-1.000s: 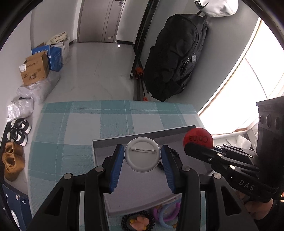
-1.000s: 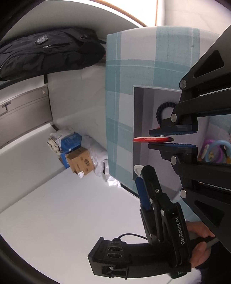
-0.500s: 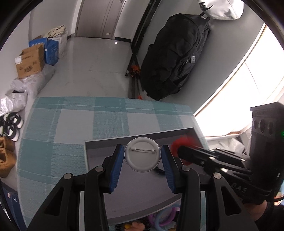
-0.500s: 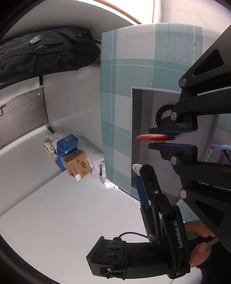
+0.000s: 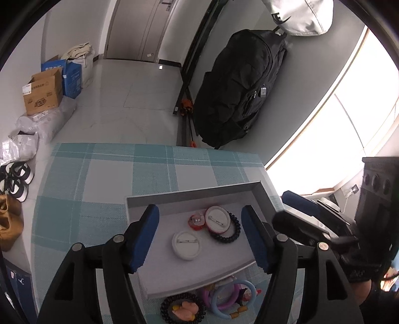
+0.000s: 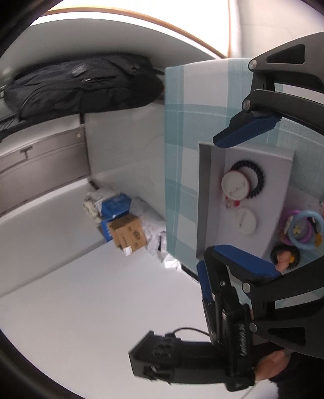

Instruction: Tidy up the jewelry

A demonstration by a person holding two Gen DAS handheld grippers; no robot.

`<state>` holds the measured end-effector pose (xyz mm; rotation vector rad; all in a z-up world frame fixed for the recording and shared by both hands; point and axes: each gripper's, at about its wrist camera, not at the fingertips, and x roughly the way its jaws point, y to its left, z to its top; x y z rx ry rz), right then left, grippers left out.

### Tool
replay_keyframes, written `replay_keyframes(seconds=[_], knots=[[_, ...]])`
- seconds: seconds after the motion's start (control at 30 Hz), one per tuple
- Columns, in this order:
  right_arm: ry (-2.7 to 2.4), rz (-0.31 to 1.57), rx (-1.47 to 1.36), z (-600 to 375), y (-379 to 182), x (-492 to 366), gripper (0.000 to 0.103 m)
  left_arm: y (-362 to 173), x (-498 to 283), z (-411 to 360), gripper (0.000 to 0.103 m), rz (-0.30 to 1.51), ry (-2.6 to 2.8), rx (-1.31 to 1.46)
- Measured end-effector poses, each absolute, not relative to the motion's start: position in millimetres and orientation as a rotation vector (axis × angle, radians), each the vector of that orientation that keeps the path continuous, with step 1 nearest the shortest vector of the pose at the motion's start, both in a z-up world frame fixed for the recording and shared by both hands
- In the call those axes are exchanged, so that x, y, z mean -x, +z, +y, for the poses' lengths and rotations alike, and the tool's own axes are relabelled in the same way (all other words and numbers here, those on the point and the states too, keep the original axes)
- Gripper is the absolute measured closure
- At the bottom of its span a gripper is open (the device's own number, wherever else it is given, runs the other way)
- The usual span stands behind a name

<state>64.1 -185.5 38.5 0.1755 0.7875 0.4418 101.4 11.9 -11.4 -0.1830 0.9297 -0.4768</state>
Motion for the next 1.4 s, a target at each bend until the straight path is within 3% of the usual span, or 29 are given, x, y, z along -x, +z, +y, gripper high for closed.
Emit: replay_keyframes(seconds=[0.17, 0.5, 0.67, 0.73, 0.93, 1.1, 1.4], knots=[[0.451, 0.771, -0.146, -178, 41, -51, 0.018, -8, -90, 17, 0.039, 0.912, -0.435, 0.178], [0.473, 0.720, -0.110, -166, 52, -22, 0.001, 1, -67, 37, 0.039, 0.892, -0.352, 0.200], [0.519, 0.739, -0.074, -153, 50, -10, 0.000, 3, -54, 50, 0.039, 0.870, -0.317, 0.244], [0.551, 0.752, -0.055, -145, 46, -3, 0.000, -2, -44, 55, 0.026, 0.863, -0.307, 0.255], [0.632, 0.805, 0.003, -117, 32, 12, 0.001, -11, -29, 76, 0.026, 0.871, -0.241, 0.285], [0.679, 0.881, 0.083, -90, 14, 11, 0.027, -13, -23, 87, 0.026, 0.878, -0.179, 0.261], [0.658, 0.962, 0.135, -73, -17, -1, 0.052, -27, -22, 104, 0.026, 0.938, -0.142, 0.298]])
